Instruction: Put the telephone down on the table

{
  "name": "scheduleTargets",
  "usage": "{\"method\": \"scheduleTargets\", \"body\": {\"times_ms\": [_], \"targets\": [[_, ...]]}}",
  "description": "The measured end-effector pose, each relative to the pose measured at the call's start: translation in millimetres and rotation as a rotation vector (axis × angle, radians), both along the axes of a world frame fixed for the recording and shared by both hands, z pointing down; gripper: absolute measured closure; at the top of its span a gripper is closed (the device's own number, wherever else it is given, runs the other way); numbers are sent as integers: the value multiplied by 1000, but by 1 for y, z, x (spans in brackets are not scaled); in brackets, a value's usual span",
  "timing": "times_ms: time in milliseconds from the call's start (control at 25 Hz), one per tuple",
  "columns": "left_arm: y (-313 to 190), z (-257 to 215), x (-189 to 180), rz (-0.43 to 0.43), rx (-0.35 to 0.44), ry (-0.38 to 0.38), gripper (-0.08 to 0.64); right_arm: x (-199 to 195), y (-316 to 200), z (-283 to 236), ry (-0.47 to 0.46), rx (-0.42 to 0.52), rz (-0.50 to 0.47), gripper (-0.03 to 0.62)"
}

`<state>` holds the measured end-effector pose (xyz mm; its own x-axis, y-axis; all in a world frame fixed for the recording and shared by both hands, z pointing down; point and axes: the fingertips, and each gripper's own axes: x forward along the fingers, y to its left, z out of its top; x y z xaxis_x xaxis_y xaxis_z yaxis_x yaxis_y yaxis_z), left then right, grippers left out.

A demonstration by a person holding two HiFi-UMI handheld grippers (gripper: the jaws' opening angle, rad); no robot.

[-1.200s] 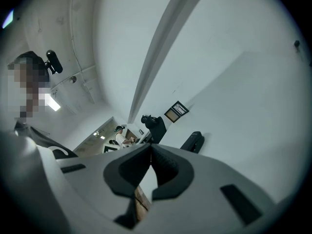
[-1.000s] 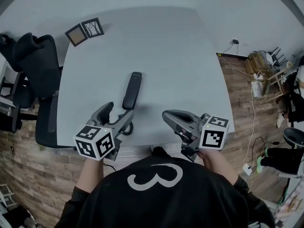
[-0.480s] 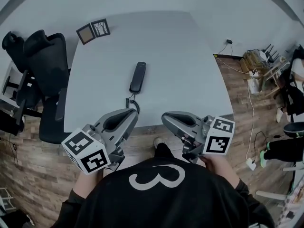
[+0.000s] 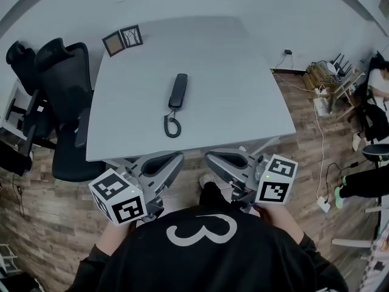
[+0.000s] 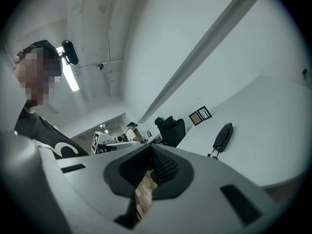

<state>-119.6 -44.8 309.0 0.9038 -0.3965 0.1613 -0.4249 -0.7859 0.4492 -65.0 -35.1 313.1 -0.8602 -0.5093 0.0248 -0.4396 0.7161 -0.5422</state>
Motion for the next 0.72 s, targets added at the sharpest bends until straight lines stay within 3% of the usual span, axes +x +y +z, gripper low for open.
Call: {"method": "scheduleTargets", "body": {"times_ms": [440, 720], "targets": [[22, 15, -13, 7, -43, 26, 548, -13, 22, 14, -24, -34, 32, 583], [25, 13, -14, 7, -41, 34, 548, -18, 27, 18, 14, -35, 16, 583]]}}
